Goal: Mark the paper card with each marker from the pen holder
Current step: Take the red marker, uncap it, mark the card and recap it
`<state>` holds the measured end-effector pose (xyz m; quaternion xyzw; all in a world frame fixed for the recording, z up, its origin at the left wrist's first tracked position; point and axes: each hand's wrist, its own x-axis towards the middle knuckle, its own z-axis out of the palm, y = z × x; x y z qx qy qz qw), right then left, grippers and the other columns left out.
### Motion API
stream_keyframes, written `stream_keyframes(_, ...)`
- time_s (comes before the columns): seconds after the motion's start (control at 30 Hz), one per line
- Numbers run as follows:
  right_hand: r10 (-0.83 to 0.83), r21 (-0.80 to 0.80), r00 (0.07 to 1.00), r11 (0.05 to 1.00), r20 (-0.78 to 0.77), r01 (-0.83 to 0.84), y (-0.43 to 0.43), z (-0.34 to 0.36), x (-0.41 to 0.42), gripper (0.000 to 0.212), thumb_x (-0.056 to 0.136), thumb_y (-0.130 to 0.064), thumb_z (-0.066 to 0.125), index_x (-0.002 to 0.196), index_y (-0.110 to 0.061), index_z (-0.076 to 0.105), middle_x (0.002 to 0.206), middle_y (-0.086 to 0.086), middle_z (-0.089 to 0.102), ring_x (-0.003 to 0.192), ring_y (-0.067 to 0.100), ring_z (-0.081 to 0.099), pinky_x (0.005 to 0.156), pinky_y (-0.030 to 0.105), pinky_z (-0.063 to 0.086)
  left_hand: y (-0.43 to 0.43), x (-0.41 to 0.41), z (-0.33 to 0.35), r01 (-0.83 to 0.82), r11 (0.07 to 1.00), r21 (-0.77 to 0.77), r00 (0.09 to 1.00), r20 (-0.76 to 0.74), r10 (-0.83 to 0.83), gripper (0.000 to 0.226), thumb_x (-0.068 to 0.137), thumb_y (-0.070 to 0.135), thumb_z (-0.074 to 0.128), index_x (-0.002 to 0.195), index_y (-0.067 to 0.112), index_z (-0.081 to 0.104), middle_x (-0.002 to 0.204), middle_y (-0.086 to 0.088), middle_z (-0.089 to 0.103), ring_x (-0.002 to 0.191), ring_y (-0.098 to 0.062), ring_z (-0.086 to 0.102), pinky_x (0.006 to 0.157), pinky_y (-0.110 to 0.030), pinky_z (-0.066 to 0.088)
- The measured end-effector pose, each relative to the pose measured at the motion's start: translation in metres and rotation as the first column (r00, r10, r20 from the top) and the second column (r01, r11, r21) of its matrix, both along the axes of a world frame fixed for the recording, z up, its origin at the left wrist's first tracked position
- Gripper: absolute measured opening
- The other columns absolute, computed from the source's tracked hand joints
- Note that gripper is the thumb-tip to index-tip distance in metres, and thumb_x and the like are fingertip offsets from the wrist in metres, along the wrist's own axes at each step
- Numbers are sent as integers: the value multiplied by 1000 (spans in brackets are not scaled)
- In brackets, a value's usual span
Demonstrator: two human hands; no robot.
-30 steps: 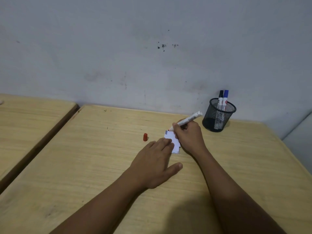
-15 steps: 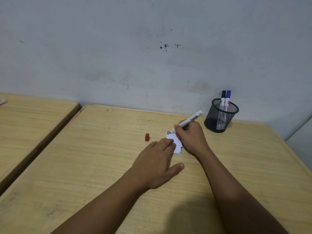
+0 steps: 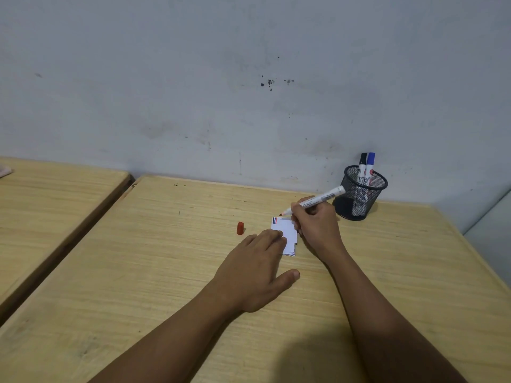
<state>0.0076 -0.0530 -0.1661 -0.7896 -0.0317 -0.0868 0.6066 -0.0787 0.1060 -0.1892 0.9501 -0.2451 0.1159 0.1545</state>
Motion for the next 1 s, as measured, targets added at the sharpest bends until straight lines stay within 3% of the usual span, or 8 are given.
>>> stream_keyframes(0.27, -61, 181, 998, 982, -12, 62, 1, 11, -18, 15, 93, -15, 66, 78, -15, 70, 63, 0, 68, 57, 15, 60, 51, 28, 46, -1, -5, 9, -29, 993, -110, 991, 125, 43, 49, 91, 52, 51, 125, 17, 57, 132, 4, 55, 113, -15, 52, 97, -32, 40)
stream_keyframes(0.4, -44, 217, 999, 975, 17, 39, 4, 27, -34, 16, 92, -11, 66, 77, -9, 69, 57, -4, 65, 53, 12, 56, 51, 28, 46, 10, 7, 15, -288, 938, -193, 904, 269, 332, 43, 87, 42, 60, 124, 20, 62, 122, 1, 59, 110, -21, 54, 89, -39, 44)
stream_keyframes(0.5, -23, 187, 998, 982, 59, 11, 2, 43, -46, 17, 93, -8, 64, 77, -8, 68, 52, -8, 65, 50, 9, 53, 47, 18, 45, 25, 19, 29, -515, 856, -55, 845, 134, 517, 38, 91, 47, 52, 124, 29, 60, 116, 2, 58, 106, -22, 52, 87, -40, 42)
stream_keyframes(0.6, -11, 168, 997, 986, 79, -3, 0, 55, -54, 15, 93, -10, 65, 79, -5, 69, 55, -6, 65, 48, 9, 55, 46, 20, 44, 36, 25, 39, -512, 857, 60, 857, -30, 515, 28, 94, 38, 44, 103, 28, 68, 106, 4, 68, 101, -21, 61, 89, -38, 36)
stream_keyframes(0.7, -1, 156, 996, 988, 84, -12, -3, 66, -61, 16, 92, -13, 66, 77, -7, 69, 60, -1, 65, 50, 12, 55, 48, 24, 43, 38, 23, 43, -505, 860, 72, 861, -30, 508, 24, 93, 33, 47, 96, 25, 70, 96, 4, 74, 94, -20, 66, 82, -34, 35)
stream_keyframes(0.83, 9, 221, 995, 975, 97, -31, -8, 91, -73, 13, 94, -12, 65, 82, -7, 65, 63, 5, 62, 49, 14, 53, 45, 26, 41, 37, 16, 65, -466, 845, -262, 884, -167, 436, 9, 90, 34, 62, 86, 29, 68, 83, 8, 74, 82, -16, 67, 68, -31, 48)
stream_keyframes(0.9, 1, 292, 994, 956, 111, -33, -9, 106, -78, 13, 95, -9, 64, 83, -6, 65, 63, 7, 62, 48, 14, 52, 44, 26, 40, 32, 10, 88, -413, 754, -511, 910, -268, 317, 9, 87, 30, 69, 81, 23, 69, 75, 8, 73, 70, -12, 66, 59, -29, 50)
stream_keyframes(1.0, -2, 360, 989, 931, 146, -52, -11, 129, -91, 14, 94, -7, 63, 80, -7, 66, 62, 7, 62, 50, 15, 52, 44, 26, 40, 17, -7, 127, -307, 553, -775, 947, -306, 97, 8, 90, 22, 71, 92, 15, 75, 76, 3, 74, 60, -10, 61, 54, -17, 45)
